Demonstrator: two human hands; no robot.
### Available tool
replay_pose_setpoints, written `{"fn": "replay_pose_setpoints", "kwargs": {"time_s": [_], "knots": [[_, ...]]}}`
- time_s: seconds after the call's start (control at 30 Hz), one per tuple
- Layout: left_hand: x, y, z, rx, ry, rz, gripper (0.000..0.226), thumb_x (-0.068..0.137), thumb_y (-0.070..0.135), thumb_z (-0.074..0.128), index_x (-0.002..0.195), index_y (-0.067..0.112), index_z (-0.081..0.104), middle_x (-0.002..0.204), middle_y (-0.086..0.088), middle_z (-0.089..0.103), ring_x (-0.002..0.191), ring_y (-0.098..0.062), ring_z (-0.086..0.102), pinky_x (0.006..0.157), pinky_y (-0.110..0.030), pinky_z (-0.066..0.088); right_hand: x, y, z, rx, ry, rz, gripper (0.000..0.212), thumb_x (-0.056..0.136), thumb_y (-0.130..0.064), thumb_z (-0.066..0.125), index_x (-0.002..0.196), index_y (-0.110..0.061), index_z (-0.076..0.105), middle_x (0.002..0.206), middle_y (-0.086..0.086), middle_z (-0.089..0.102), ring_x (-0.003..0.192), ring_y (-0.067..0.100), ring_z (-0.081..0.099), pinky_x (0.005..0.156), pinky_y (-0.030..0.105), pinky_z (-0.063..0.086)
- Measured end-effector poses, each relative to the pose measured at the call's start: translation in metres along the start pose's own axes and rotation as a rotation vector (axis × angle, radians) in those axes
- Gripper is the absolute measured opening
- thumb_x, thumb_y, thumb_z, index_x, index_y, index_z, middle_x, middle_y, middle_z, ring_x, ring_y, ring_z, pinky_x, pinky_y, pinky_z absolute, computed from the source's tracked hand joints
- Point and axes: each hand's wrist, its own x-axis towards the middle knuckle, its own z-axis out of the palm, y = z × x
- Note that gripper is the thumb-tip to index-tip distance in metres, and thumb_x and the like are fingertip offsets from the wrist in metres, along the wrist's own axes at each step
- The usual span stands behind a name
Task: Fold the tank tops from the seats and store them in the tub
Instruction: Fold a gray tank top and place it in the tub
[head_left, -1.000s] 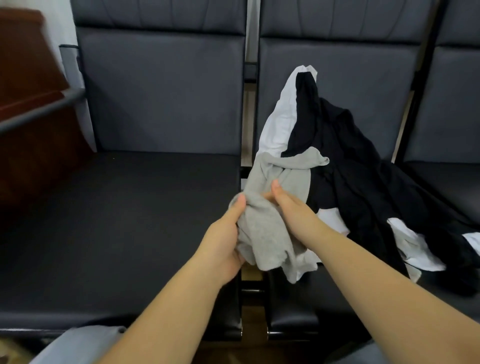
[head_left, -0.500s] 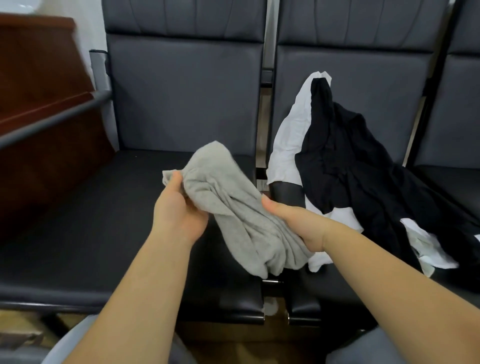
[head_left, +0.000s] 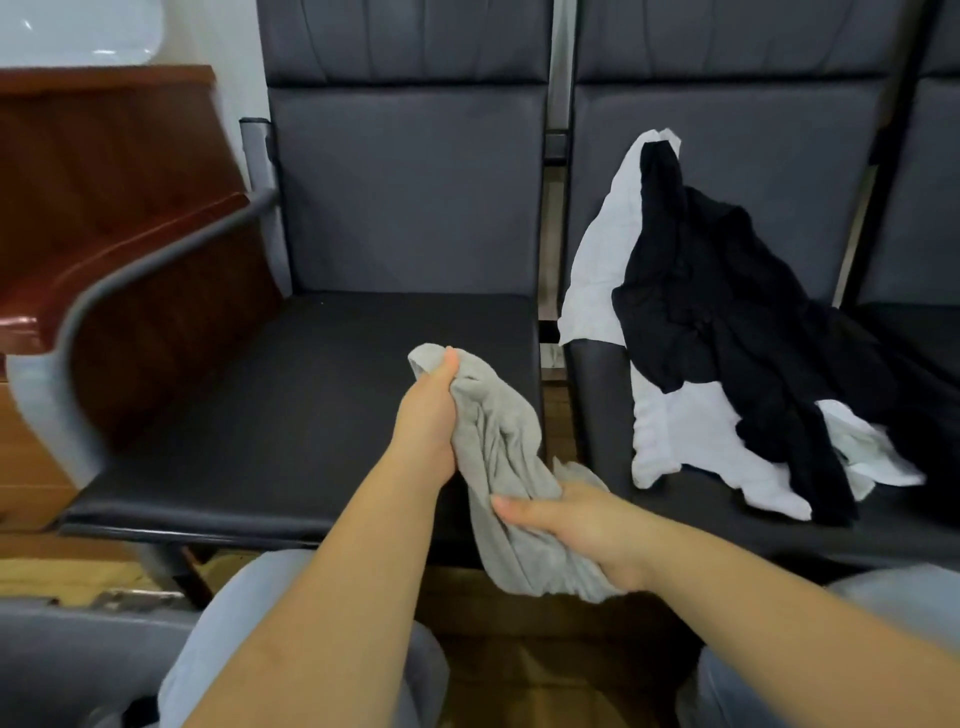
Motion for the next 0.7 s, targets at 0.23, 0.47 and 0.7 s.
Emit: {"fn": "replay_pose_setpoints", "kwargs": {"time_s": [0.23, 0.47, 0.7], "knots": [[-0.019, -0.023, -0.013, 0.053, -0.151, -0.057, 0.046, 0.089, 0.046, 0.058, 0.116, 0.01, 0.064, 0.109, -0.013, 0.07, 0.1, -0.026, 0.067, 0.08, -0.038, 0.052, -0.023, 0.023, 0.015, 0.222, -0.155, 0.126, 0.046, 0.073, -0.04, 0.071, 0.11, -0.014, 0.067, 0.105, 0.006, 0.073, 0.103, 0.021, 0.067, 0.097, 0.035, 0.05], [-0.025, -0.013, -0.02, -0.168, -0.394, -0.146, 0.046, 0.085, 0.042, 0.055, 0.105, 0.005, 0.072, 0.115, -0.018, 0.068, 0.11, -0.029, 0.062, 0.095, -0.043, 0.045, -0.013, 0.014, -0.001, 0.393, -0.157, -0.117, 0.078, 0.054, -0.062, 0.081, 0.117, -0.019, 0.066, 0.12, 0.007, 0.068, 0.118, 0.024, 0.06, 0.11, 0.045, 0.038], [-0.029, -0.008, -0.019, 0.063, -0.502, -0.13, 0.037, 0.076, 0.03, 0.062, 0.1, 0.005, 0.074, 0.108, -0.016, 0.07, 0.102, -0.029, 0.066, 0.093, -0.04, 0.047, -0.003, -0.011, -0.037, 0.569, -0.224, -0.269, 0.092, 0.052, -0.069, 0.078, 0.124, -0.013, 0.065, 0.129, 0.013, 0.062, 0.121, 0.027, 0.058, 0.107, 0.042, 0.038]]}}
